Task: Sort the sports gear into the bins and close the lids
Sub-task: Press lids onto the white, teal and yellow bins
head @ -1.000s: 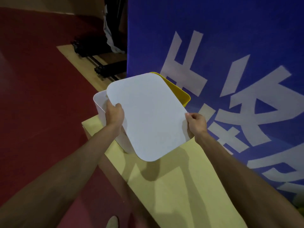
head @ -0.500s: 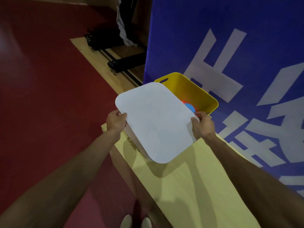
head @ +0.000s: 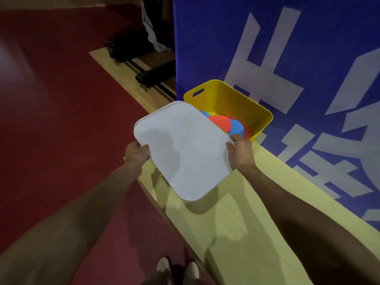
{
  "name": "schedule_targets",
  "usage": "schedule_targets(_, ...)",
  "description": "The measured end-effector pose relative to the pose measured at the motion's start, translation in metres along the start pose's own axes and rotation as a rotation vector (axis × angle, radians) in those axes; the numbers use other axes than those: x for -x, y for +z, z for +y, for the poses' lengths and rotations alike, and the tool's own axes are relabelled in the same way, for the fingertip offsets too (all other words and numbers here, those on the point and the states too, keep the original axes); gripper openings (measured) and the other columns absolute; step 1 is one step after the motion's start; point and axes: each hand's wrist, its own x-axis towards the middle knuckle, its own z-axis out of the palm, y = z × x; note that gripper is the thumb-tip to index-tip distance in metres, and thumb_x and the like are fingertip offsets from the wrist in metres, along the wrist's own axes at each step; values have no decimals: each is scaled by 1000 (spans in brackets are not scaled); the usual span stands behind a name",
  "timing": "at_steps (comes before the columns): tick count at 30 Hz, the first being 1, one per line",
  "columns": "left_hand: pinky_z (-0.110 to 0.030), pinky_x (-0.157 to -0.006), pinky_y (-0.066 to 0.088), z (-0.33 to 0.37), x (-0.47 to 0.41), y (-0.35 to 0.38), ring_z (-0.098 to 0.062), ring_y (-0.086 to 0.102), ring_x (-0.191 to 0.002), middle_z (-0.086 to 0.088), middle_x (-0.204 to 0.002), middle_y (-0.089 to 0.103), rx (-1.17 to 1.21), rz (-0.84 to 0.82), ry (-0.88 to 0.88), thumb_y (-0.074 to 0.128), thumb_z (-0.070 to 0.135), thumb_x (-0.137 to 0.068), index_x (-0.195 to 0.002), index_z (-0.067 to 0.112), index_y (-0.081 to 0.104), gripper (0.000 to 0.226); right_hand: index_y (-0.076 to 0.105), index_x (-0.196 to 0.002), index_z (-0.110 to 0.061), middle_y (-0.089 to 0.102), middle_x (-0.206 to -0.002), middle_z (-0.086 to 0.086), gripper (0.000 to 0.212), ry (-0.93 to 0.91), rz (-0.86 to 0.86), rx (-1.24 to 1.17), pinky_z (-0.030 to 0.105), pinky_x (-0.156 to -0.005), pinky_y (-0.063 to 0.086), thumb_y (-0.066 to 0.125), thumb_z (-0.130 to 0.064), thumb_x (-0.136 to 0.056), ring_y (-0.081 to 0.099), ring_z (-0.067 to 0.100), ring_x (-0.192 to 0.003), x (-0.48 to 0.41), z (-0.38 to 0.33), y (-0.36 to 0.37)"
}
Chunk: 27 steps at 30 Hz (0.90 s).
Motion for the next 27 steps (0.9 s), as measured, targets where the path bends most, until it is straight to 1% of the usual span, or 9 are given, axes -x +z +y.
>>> schedule_targets(6, -34, -62, 44, -1, -14, 3, -25, 54, -60, -8, -57, 54, 7, -44, 23, 58, 4, -77, -53, 12, 48, 27, 53, -124, -6, 59, -118, 16, 28, 3, 26, 67, 38, -95, 40, 43, -18, -100, 46, 30, -113, -15, -3, 3)
schedule_targets(9, -32, -60, 52, 1, -25, 3, -22, 57, -55, -9, -66, 56, 29, -100, 59, 60, 4, -82, -61, 13, 49, 26, 54, -123, -6, 58, -117, 17, 28, 30, 54, 56, 40, -94, 40, 42, -16, -101, 45, 31, -113, -19, -3, 7)
schedule_targets(12, -29, -52, 50, 5, -34, -3, -21, 59, -62, -11, -81, 59, 20, -148, 71, 64, 7, -79, -85, 6, 51, 14, 56, -120, -6, 53, -118, 16, 26, 15, 103, 48, 37, -94, 40, 41, -16, -101, 45, 30, -109, -18, -5, 16)
schedule_targets(14, -29, -53, 48, 6, -42, -7, -24, 62, -75, -10, -94, 59, -26, -168, 75, 68, 14, -76, -108, 5, 47, 39, 59, -113, -5, 44, -119, 13, 21, 62, 138, -57, 30, -96, 41, 45, -14, -99, 44, 24, -106, -17, -7, 22)
schedule_targets(17, -37, -79, 53, 11, -56, -10, -27, 57, -108, -8, -123, 49, -138, -148, 150, 72, 29, -72, -131, 9, 42, 69, 60, -108, -5, 38, -110, 7, 18, 83, 182, -58, 33, -98, 40, 49, -14, -98, 41, 26, -107, -15, -7, 29)
schedule_targets(20, -38, -104, 38, 18, -70, -9, -26, 37, -132, -10, -149, 27, -224, -140, 154, 65, 28, -85, -148, 10, 23, 78, 60, -113, -6, 41, -109, 8, 21, 97, 206, -31, 37, -97, 42, 48, -16, -98, 45, 30, -107, -16, -9, 30)
schedule_targets(22, -42, -106, 40, 21, -83, -9, -28, 41, -132, -10, -147, 35, -180, -208, 178, 62, 27, -86, -146, 11, 30, 70, 60, -116, -7, 46, -115, 13, 24, 117, 204, -7, 37, -96, 41, 47, -18, -99, 46, 30, -108, -14, -11, 30)
schedule_targets(25, -46, -93, 51, 22, -91, -10, -28, 58, -113, -10, -125, 58, -149, -240, 204, 58, 24, -85, -127, 9, 51, 45, 60, -118, -8, 49, -117, 16, 25, 120, 214, -11, 33, -94, 41, 48, -20, -99, 49, 29, -107, -9, -16, 30)
schedule_targets(27, -46, -92, 51, 22, -90, -9, -27, 59, -109, -10, -122, 58, -130, -209, 202, 58, 21, -88, -125, 8, 51, 40, 59, -118, -8, 51, -116, 16, 25, 124, 212, -19, 32, -92, 41, 48, -21, -99, 51, 28, -104, -6, -19, 28)
